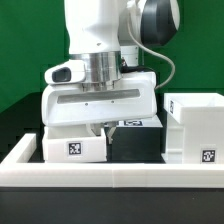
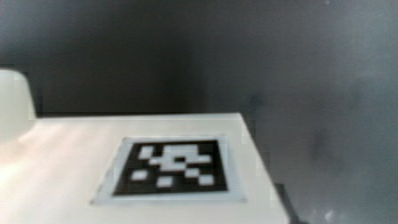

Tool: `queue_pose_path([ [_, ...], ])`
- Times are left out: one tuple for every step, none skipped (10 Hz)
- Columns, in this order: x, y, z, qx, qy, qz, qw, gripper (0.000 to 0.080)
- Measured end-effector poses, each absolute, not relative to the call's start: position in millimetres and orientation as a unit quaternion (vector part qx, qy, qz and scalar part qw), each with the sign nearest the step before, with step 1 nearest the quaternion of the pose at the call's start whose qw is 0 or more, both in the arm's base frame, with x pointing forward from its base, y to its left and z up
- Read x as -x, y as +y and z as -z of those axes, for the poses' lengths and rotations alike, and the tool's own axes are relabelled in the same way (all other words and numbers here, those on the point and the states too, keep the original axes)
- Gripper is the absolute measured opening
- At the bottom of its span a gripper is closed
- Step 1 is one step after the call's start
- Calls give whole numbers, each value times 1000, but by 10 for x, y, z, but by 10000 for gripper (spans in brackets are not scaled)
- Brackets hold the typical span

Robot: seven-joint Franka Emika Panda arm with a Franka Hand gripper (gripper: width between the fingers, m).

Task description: Assemble drawer

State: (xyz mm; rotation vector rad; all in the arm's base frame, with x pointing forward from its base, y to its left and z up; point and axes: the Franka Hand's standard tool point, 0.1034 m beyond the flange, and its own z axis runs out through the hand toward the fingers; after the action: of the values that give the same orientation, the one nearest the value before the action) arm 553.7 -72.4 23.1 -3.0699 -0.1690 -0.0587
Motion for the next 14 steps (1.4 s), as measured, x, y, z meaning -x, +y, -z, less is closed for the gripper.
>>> queue_pose_path([
  [-5534,-731,-230,995,-93,20,32,41],
  [-5529,-733,-227,990,-140,21,29,41],
  [-5502,-711,-218,979,-200,25,24,41],
  [-5471,-690,-194,969,-246,26,18,41],
  [-5438,-669,-167,955,-295,25,11,41],
  [-5397,-636,-139,942,-335,25,8,41],
  [-5391,-624,-135,931,-363,24,6,41],
  [-5370,-646,-120,917,-399,20,5,41],
  [-5356,-668,-108,902,-430,16,3,41],
  [-5347,-680,-103,889,-458,14,2,41],
  [-5342,-699,-99,871,-491,12,-1,41],
  [-5343,-695,-102,851,-525,10,-4,42],
  [-5352,-644,-116,832,-554,8,-7,42],
  [-5363,-584,-139,824,-567,7,-7,42],
])
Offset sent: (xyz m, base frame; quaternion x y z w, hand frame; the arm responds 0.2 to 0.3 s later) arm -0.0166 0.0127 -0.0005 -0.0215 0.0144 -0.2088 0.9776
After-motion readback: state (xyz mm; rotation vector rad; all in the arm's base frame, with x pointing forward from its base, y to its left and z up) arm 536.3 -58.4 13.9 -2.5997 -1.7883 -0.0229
